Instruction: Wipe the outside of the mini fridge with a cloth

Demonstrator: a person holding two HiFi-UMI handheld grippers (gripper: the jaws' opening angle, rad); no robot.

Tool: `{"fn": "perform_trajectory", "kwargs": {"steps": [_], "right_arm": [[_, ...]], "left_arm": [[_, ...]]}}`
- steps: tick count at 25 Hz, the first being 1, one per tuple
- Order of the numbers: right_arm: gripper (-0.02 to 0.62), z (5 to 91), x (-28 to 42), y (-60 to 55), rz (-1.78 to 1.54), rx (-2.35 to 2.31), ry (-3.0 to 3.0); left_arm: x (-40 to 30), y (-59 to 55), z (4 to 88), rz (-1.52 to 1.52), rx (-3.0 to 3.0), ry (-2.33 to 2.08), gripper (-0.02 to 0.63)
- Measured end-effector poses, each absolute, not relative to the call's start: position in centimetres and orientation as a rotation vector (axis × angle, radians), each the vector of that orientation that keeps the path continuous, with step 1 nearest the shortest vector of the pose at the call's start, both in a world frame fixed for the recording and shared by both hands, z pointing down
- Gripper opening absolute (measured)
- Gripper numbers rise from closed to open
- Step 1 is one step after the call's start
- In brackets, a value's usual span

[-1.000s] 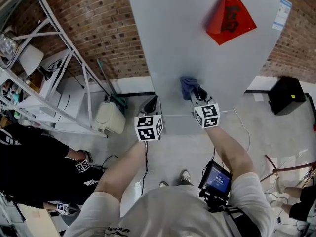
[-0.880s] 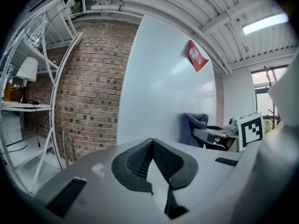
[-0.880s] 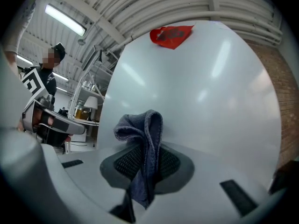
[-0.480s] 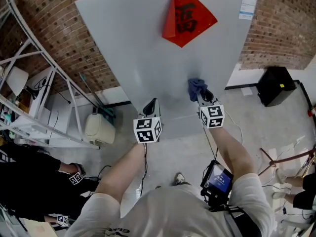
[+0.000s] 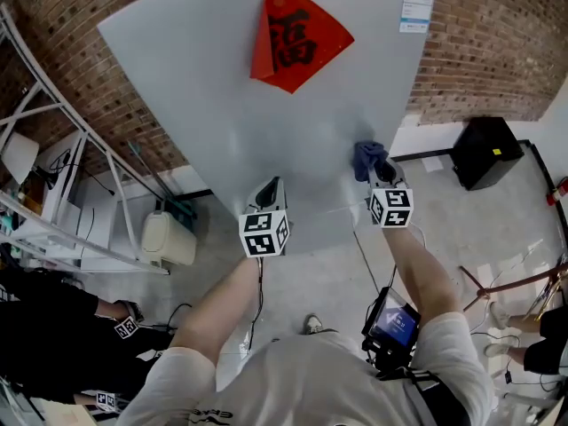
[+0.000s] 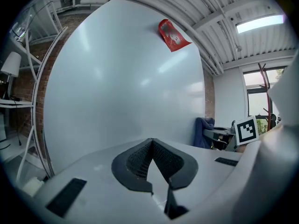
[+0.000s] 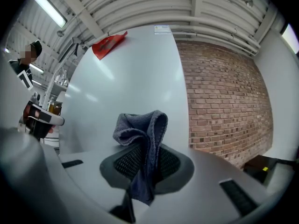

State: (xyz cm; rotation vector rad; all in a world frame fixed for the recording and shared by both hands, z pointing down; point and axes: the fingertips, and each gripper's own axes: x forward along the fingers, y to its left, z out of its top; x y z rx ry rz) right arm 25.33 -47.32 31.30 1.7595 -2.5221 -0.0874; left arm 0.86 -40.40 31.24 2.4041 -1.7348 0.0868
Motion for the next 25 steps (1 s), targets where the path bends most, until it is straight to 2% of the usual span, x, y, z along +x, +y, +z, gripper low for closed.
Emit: {"fn": "perform_trajectory", "kwargs": {"steps": [5,14,25], "right_arm": [[0.058,31.6,27.2,-47.8,-0.073,1.781,-2.489],[0.058,31.5,26.3,-46.9,-0.072,1.760,-2.484],[0.058,28.5,17.8,-40.3,-0.114,1.652,-2.592]], "left_arm": [[1.8,-40.7,31.3,0.079,2.406,-1.732,0.003],[0.5,-39.5,31.2,0.052,2.390,-1.757,0.003],[-6.0,-32.9,29.2,-0.033,2.357,-1.826,0.003]]}}
